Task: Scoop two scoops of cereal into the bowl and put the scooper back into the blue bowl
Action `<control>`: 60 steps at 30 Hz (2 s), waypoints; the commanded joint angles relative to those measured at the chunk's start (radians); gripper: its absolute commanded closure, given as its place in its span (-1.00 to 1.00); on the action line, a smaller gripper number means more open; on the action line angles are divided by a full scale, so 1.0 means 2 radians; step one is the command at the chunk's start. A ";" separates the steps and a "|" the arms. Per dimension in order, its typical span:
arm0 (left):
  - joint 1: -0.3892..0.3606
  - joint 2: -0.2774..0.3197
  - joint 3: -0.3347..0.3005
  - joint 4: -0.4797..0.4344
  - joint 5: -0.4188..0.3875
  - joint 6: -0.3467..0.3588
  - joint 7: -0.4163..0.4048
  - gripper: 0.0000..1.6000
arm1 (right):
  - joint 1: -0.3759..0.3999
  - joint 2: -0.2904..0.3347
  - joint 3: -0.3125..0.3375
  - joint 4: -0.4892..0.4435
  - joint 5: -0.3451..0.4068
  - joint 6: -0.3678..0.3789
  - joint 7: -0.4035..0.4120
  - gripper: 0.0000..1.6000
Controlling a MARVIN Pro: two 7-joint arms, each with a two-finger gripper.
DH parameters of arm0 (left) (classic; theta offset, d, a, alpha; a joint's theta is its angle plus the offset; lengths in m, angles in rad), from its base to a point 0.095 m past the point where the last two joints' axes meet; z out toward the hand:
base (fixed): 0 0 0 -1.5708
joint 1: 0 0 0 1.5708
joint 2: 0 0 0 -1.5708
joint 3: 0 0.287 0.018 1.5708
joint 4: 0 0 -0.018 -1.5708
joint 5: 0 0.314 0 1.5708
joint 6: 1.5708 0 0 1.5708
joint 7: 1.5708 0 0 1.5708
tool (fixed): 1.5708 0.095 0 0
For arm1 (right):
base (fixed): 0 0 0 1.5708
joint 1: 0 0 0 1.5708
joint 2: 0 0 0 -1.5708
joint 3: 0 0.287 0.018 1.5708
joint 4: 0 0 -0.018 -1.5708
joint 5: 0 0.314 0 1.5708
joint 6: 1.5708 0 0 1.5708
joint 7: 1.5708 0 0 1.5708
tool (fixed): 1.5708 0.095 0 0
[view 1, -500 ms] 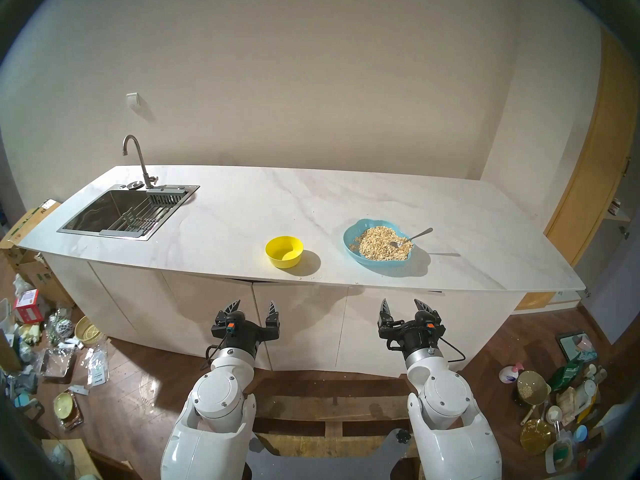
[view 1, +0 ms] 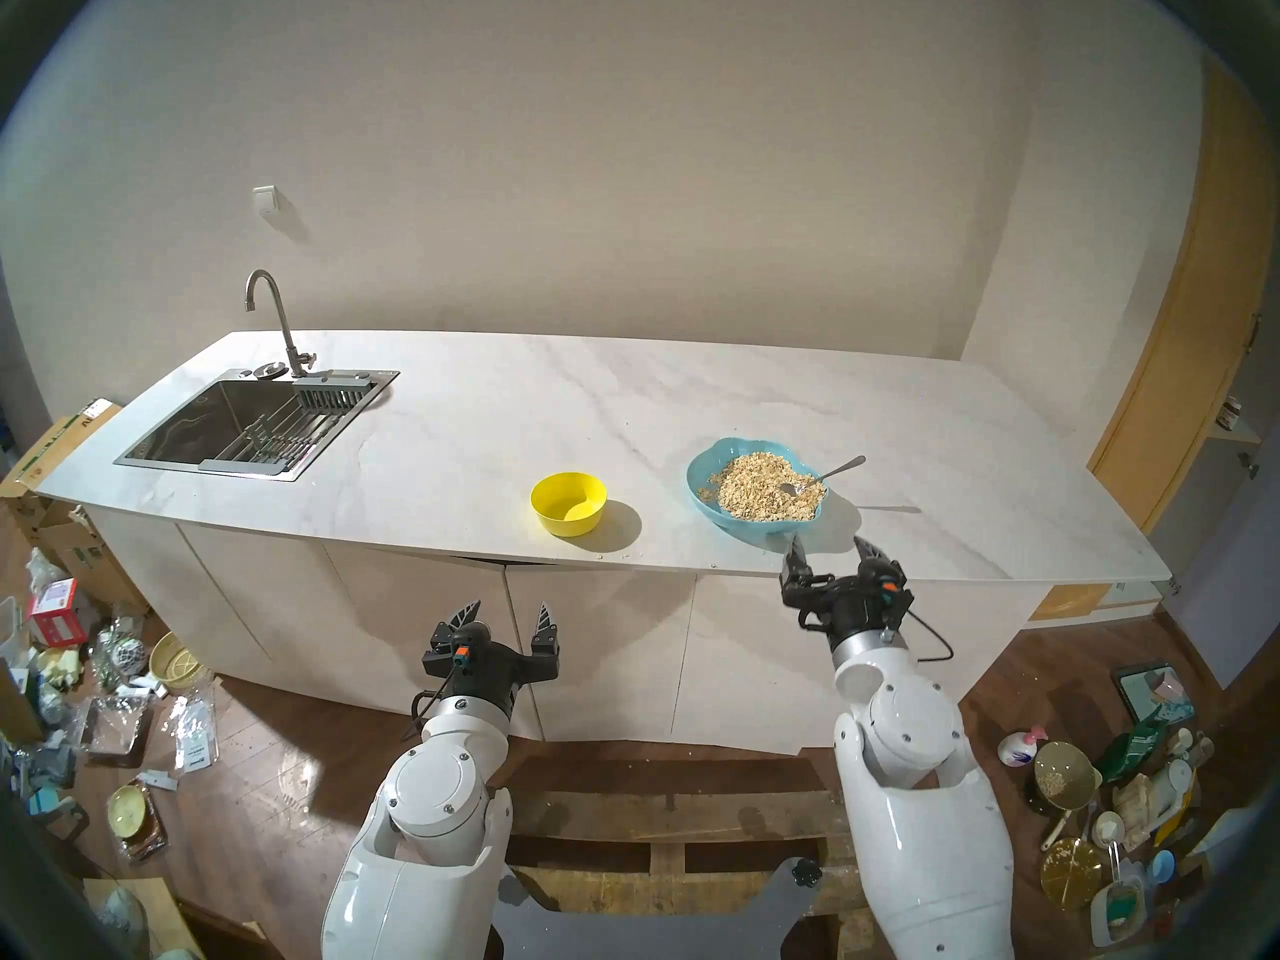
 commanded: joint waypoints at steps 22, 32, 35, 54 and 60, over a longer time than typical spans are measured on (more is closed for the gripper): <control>-0.003 0.000 0.001 -0.012 -0.001 -0.003 -0.001 -1.00 | 0.213 -0.007 0.086 0.184 0.082 0.003 0.016 -1.00; -0.002 0.001 0.001 -0.013 -0.001 -0.002 -0.001 -1.00 | 0.251 -0.013 0.094 0.236 0.098 -0.006 0.020 -1.00; -0.002 0.001 0.001 -0.013 -0.001 -0.002 -0.001 -1.00 | 0.257 -0.015 0.098 0.246 0.102 -0.007 0.023 -1.00; -0.003 0.001 0.001 -0.012 -0.001 -0.003 -0.001 -1.00 | 0.322 -0.013 0.102 0.327 0.116 -0.008 0.034 -1.00; -0.003 0.001 0.001 -0.012 -0.001 -0.003 -0.001 -1.00 | 0.332 -0.013 0.100 0.342 0.115 -0.011 0.037 -1.00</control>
